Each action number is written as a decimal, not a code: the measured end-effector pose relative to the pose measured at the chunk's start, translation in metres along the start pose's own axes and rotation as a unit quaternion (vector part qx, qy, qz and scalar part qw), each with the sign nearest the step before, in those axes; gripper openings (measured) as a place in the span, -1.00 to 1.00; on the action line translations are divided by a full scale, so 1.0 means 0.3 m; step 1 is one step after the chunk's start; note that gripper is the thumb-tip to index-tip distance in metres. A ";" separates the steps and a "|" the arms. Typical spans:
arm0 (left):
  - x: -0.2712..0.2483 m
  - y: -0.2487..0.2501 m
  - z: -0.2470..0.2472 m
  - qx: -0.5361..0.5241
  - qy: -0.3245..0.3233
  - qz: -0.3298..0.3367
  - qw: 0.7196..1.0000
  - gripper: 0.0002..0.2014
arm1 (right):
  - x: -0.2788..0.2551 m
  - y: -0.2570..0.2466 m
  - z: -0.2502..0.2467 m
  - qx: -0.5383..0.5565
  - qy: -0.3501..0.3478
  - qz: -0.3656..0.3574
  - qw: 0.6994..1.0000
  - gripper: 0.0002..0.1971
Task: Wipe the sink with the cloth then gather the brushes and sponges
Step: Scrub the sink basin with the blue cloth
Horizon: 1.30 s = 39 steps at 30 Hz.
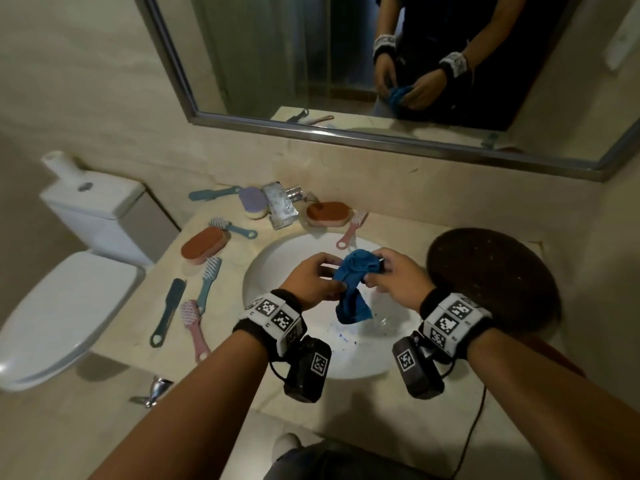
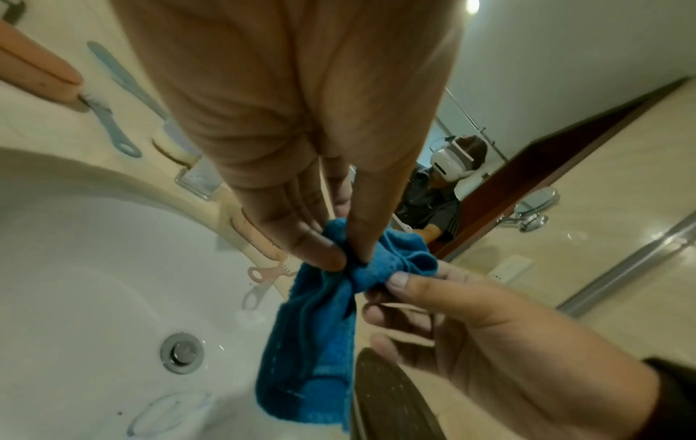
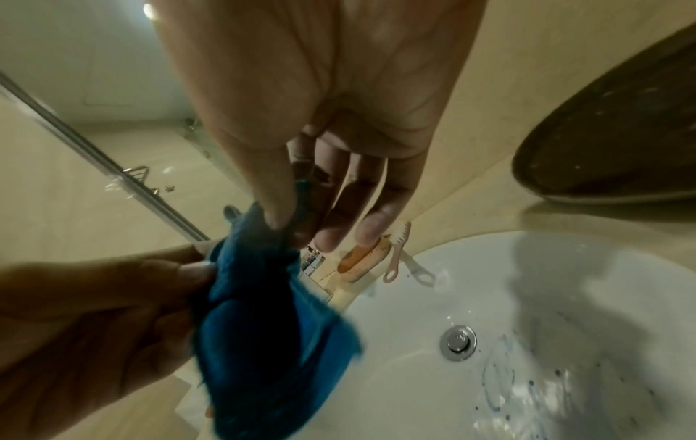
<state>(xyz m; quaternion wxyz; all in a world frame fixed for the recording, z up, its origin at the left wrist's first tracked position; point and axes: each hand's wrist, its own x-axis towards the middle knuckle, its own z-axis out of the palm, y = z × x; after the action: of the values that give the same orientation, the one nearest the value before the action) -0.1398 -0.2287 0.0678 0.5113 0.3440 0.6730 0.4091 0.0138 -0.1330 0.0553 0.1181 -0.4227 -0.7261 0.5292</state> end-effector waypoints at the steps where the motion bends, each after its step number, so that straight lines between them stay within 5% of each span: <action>1: -0.004 -0.004 -0.010 0.026 0.013 0.002 1.000 -0.70 | 0.005 -0.007 -0.001 -0.014 0.001 -0.007 1.000 -0.79; 6: 0.011 -0.032 -0.048 0.153 0.073 0.031 0.985 -0.81 | 0.013 -0.029 -0.002 -0.034 -0.007 -0.027 0.999 -0.62; 10: 0.027 -0.034 -0.056 0.227 0.088 0.054 0.968 -0.96 | 0.028 -0.031 -0.012 -0.050 0.003 -0.033 0.998 -0.83; 13: 0.045 -0.040 -0.066 0.175 0.085 0.060 0.979 -0.92 | 0.050 -0.019 -0.036 -0.097 0.018 -0.043 0.994 -0.95; 18: 0.054 -0.045 -0.095 0.136 0.065 0.071 0.986 -0.77 | 0.071 -0.001 -0.077 -0.084 0.057 -0.010 0.995 -0.78; 21: 0.056 -0.037 -0.094 0.086 0.031 0.080 0.993 -0.66 | 0.080 0.006 -0.094 -0.099 0.100 0.009 0.990 -0.92; 25: 0.062 -0.020 -0.073 0.031 0.005 0.124 0.992 -0.63 | 0.067 -0.025 -0.073 -0.103 -0.032 -0.009 0.994 -0.49; 28: 0.066 -0.002 -0.064 0.015 -0.021 0.151 0.988 -0.59 | 0.061 -0.046 -0.028 -0.097 -0.121 -0.043 0.987 -0.44; 33: 0.069 -0.011 -0.093 0.030 0.001 0.142 0.989 -0.59 | 0.082 -0.029 -0.003 -0.110 -0.017 -0.038 0.993 -0.88; 36: 0.056 -0.036 -0.106 0.139 0.032 0.129 0.981 -0.71 | 0.092 -0.036 -0.003 -0.092 0.046 -0.021 0.995 -0.88; 39: 0.045 -0.064 -0.102 0.140 0.013 0.075 0.987 -0.82 | 0.099 -0.053 -0.003 0.017 0.034 -0.004 0.999 -0.78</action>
<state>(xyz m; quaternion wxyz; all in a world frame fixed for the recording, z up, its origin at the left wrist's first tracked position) -0.1734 -0.2311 0.0492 0.4172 0.4560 0.7028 0.3522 -0.0116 -0.1118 0.0613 0.1520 -0.4358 -0.7138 0.5267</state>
